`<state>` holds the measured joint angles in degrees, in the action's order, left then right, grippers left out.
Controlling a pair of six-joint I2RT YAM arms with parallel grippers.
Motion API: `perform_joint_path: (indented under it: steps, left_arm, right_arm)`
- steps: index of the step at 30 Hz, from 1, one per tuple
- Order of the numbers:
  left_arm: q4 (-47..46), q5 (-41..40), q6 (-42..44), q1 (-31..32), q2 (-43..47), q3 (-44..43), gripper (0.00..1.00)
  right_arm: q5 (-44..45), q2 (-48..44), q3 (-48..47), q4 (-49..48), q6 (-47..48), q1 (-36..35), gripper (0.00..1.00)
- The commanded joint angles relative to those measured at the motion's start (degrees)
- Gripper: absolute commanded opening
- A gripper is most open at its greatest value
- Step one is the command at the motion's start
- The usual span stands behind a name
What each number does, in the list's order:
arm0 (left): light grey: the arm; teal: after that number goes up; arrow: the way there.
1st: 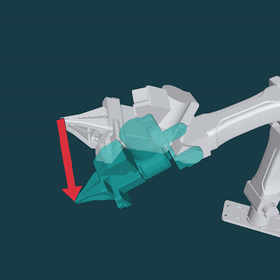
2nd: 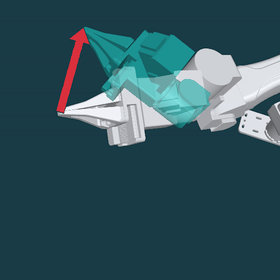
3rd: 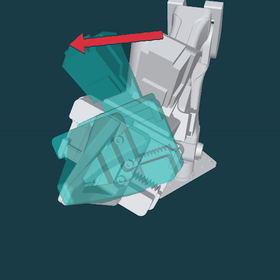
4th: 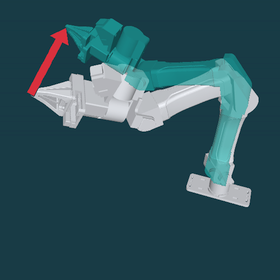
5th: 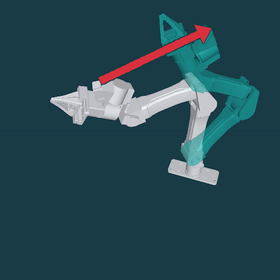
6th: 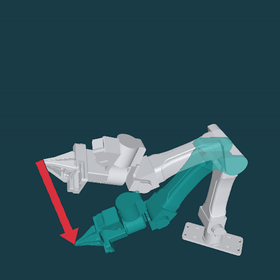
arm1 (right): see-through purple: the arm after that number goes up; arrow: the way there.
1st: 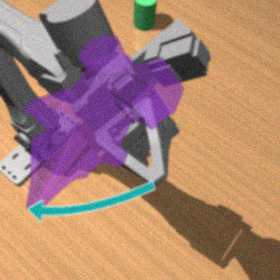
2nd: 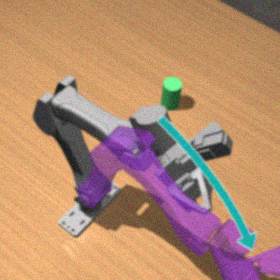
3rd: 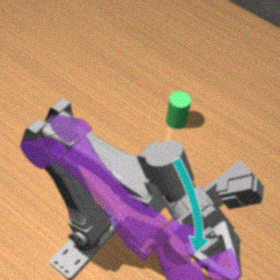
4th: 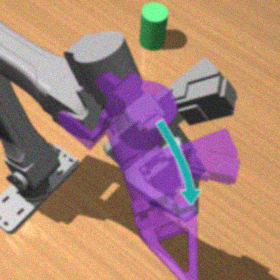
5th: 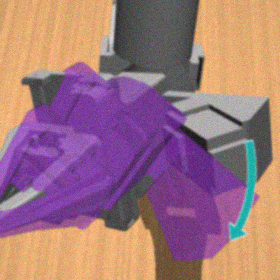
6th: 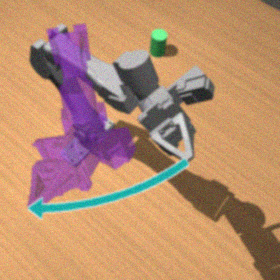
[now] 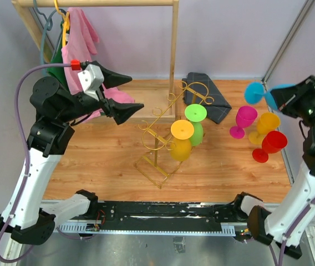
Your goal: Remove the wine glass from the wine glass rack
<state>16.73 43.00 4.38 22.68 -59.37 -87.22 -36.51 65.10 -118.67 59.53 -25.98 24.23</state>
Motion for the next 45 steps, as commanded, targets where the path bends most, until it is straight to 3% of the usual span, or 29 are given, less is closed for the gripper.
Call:
perform_joint_path:
  steps: [1, 10, 17, 26, 45]
  left_arm:
    - [3.5, -8.31, -4.21, 0.17, -0.9, -2.6, 0.99]
    - [4.36, -9.88, -7.23, 0.18, -3.5, -3.02, 0.98]
    - [4.38, -8.65, -7.71, 0.19, -3.7, -2.62, 0.96]
    - [6.24, -9.54, -8.06, 0.19, -4.08, -3.93, 0.94]
    - [10.22, -12.06, -5.8, 0.18, -3.27, -4.83, 0.92]
  right_arm:
    - [18.29, -4.87, 6.73, 8.56, 11.37, 1.0, 0.01]
    - [24.4, -15.08, 30.2, 6.42, 14.34, 0.35, 0.01]
    - [27.41, -18.42, 41.18, 0.62, 12.54, -2.75, 0.01]
    - [49.42, -12.01, 45.27, -4.71, 6.7, -29.04, 0.01]
    - [49.81, -0.95, 59.73, -21.67, 5.15, -29.86, 0.01]
